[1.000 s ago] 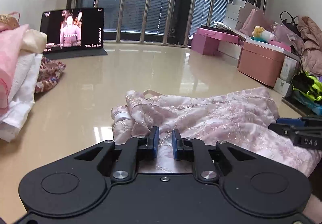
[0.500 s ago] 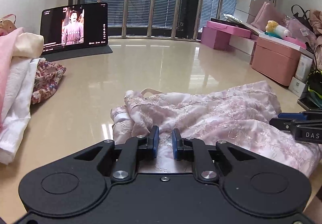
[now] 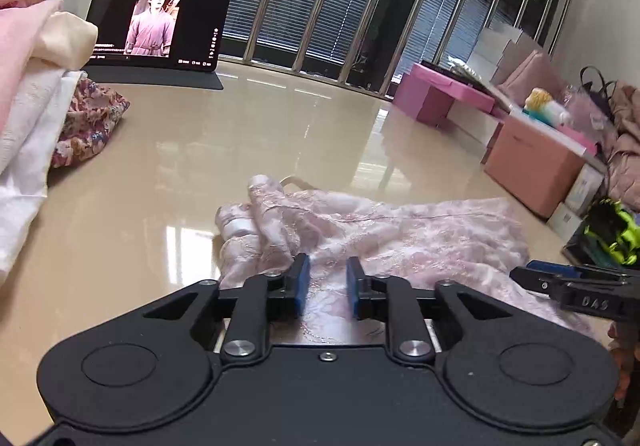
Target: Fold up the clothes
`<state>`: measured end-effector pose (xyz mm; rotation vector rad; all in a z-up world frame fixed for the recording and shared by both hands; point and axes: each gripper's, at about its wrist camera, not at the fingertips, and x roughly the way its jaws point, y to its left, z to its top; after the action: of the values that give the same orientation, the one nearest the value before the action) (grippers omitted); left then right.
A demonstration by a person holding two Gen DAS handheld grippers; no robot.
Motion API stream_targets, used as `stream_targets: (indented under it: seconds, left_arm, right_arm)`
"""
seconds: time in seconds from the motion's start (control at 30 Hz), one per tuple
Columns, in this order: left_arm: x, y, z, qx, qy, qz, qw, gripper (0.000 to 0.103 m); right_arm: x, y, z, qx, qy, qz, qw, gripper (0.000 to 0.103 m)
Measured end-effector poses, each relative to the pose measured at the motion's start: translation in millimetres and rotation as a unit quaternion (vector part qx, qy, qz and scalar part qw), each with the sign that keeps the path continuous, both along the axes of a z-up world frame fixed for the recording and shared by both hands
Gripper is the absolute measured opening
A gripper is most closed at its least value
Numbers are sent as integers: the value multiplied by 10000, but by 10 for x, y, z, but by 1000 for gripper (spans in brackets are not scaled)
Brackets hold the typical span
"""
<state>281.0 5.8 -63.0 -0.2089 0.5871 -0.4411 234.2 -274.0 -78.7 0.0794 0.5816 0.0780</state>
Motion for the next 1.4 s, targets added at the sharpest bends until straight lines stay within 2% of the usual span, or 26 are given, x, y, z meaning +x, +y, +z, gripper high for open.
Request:
stream_targets:
  seconds: [0.03, 0.1, 0.13, 0.23, 0.27, 0.3, 0.33, 0.37, 0.4, 0.43, 0.47, 0.53, 0.57, 0.7, 0.87, 0.9, 0.97, 1.0, 1.03, 1.07, 1.1, 1.13, 1.17, 1.23, 1.4]
  left_arm:
    - [-67, 44, 69, -178, -85, -9, 9998, 44]
    - [-232, 140, 217, -584, -334, -160, 9976, 53]
    - [-313, 173, 279, -669, -423, -209, 9966, 57]
    - [-548, 189, 366, -376, -525, -183, 9977, 57]
    - [-610, 177, 341, -236, -503, -200, 9983, 56]
    - [-673, 166, 315, -95, -481, -217, 9986, 50]
    - [-735, 154, 290, 45, -460, -234, 9987, 34]
    - [-797, 142, 265, 185, -438, -251, 9986, 27]
    - [-838, 134, 228, 285, -378, -271, 9985, 21]
    - [-851, 129, 177, 334, -272, -294, 9986, 19]
    - [-856, 116, 119, 422, -165, -293, 9985, 16]
    - [-852, 81, -4, 638, -13, -237, 9977, 15]
    - [-867, 91, -32, 628, -45, -218, 9978, 15]
    - [-836, 120, -16, 507, 88, -130, 9986, 15]
    - [-891, 81, 7, 722, -12, -121, 9973, 17]
    - [-903, 76, 31, 718, 4, -119, 9974, 21]
    - [-948, 87, 110, 605, -58, -101, 9981, 43]
    - [-984, 93, 150, 552, -152, -37, 9984, 67]
    - [-1031, 101, 194, 520, -273, 55, 9983, 87]
    - [-1088, 110, 234, 507, -422, 150, 9977, 93]
    - [-1144, 118, 265, 484, -559, 206, 9970, 100]
    - [-1204, 127, 292, 451, -680, 242, 9964, 103]
    - [-1268, 138, 315, 404, -780, 256, 9958, 103]
    - [-1404, 161, 346, 302, -896, 255, 9952, 103]
    - [-1684, 199, 309, 230, -786, 355, 9960, 103]
  right_arm:
    - [-71, -11, 74, 80, -142, 13, 9999, 51]
    - [-235, -9, 228, 187, -427, 74, 9989, 53]
    - [-330, 19, 300, 189, -540, 131, 9983, 54]
    - [-580, 105, 400, 42, -661, 317, 9973, 55]
    - [-651, 132, 406, -31, -638, 371, 9973, 55]
    - [-704, 154, 386, -86, -577, 408, 9975, 54]
    - [-741, 161, 349, -116, -492, 419, 9978, 52]
    - [-777, 169, 311, -147, -406, 430, 9981, 52]
    - [-813, 176, 273, -176, -320, 441, 9984, 47]
    - [-824, 172, 223, -156, -224, 436, 9987, 37]
    - [-821, 163, 162, -113, -95, 428, 9990, 33]
    - [-770, 139, 45, -46, 183, 384, 9991, 30]
    - [-758, 133, -7, -6, 264, 362, 9990, 30]
    - [-744, 170, -9, -156, 263, 405, 9987, 30]
    - [-749, 158, 3, -75, 282, 353, 9990, 30]
    - [-759, 146, 11, -6, 278, 310, 9991, 33]
    - [-835, 138, 62, 84, 113, 296, 9995, 47]
    - [-891, 149, 95, 52, -26, 311, 9995, 57]
    - [-948, 168, 135, -24, -155, 334, 9993, 62]
    - [-997, 188, 174, -104, -250, 344, 9990, 65]
    - [-1045, 210, 210, -177, -319, 320, 9988, 76]
    - [-1093, 232, 246, -251, -386, 295, 9985, 94]
    - [-1132, 247, 277, -336, -411, 255, 9983, 100]
    - [-1233, 271, 323, -467, -504, 235, 9974, 102]
    - [-1420, 281, 392, -416, -489, 290, 9975, 102]
